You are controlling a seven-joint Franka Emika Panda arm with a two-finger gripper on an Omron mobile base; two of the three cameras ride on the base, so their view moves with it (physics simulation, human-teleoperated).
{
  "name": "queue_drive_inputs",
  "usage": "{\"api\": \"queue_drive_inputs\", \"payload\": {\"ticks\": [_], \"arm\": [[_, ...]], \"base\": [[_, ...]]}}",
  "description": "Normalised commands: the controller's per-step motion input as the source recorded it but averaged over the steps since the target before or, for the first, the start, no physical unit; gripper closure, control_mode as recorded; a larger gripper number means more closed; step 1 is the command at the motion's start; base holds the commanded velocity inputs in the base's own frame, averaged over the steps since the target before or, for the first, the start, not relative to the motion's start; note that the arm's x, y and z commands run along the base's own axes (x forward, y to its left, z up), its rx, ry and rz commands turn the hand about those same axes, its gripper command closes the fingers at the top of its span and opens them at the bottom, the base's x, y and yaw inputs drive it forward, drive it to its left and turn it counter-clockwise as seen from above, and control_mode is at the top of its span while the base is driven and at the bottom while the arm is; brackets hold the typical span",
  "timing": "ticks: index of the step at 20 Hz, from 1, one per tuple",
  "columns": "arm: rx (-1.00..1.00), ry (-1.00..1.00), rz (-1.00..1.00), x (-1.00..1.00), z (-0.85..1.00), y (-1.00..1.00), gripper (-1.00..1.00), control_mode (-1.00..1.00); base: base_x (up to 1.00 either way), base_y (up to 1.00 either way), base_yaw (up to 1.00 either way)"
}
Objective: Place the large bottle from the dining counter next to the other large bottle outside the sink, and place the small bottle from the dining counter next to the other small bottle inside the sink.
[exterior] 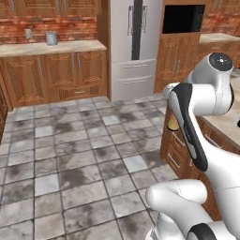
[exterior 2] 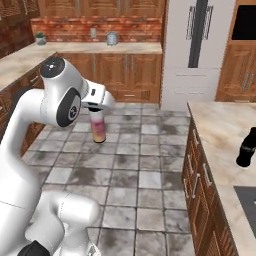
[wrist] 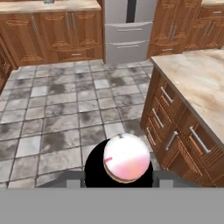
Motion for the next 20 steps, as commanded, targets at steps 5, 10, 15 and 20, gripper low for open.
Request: {"api": "queue_drive_inputs", "payload": {"ticks": [5, 10, 15, 20], "arm": [[0.0, 0.0, 0.0, 0.0, 0.0, 0.0, 1.0, 1.0], [0.0, 0.0, 0.0, 0.0, 0.0, 0.0, 1.0, 1.0], [0.0, 0.0, 0.0, 0.0, 0.0, 0.0, 1.0, 1.0], [0.0, 0.0, 0.0, 0.0, 0.0, 0.0, 1.0, 1.0]], "base": [[0.0, 0.0, -0.25], [0.0, 0.0, -0.25], [0.0, 0.0, -0.25], [0.0, 0.0, -0.25]]}}
